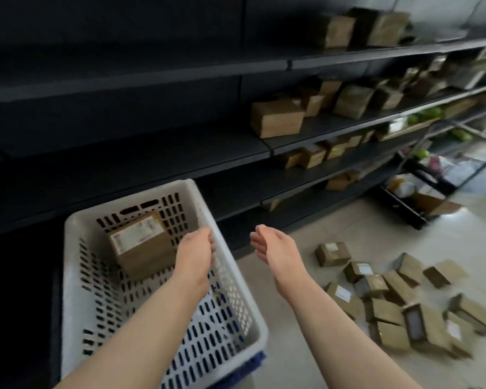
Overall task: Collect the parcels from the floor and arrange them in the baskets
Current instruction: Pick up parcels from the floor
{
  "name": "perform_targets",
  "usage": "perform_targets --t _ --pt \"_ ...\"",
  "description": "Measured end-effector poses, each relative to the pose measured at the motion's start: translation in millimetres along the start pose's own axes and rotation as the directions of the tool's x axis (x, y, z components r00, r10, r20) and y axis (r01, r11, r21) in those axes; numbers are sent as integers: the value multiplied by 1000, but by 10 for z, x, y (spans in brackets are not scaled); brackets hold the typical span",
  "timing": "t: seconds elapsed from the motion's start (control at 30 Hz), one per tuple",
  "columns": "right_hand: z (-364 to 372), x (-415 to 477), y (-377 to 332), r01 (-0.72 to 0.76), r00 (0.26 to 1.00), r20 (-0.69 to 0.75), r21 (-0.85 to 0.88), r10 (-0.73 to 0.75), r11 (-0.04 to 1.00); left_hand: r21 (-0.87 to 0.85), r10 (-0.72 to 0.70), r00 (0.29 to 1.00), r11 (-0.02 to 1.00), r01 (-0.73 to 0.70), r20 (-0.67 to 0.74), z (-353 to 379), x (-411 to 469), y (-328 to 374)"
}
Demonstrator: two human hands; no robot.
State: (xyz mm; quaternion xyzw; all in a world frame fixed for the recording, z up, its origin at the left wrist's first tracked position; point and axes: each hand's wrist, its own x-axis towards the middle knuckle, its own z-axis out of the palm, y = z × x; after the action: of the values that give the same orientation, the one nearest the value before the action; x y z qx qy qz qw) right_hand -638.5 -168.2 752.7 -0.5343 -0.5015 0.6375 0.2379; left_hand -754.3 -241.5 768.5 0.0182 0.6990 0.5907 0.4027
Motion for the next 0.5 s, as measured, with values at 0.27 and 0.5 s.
perform_targets --t 0.27,0.5 --pt "-2152 -681 407 5 977 -213 27 0 1000 106 -7 980 994 -15 199 1439 -1317 -816" --pt "-3889 -1270 1173 -62 934 -350 45 74 997 223 -122 925 974 42 360 2530 -2166 -1844"
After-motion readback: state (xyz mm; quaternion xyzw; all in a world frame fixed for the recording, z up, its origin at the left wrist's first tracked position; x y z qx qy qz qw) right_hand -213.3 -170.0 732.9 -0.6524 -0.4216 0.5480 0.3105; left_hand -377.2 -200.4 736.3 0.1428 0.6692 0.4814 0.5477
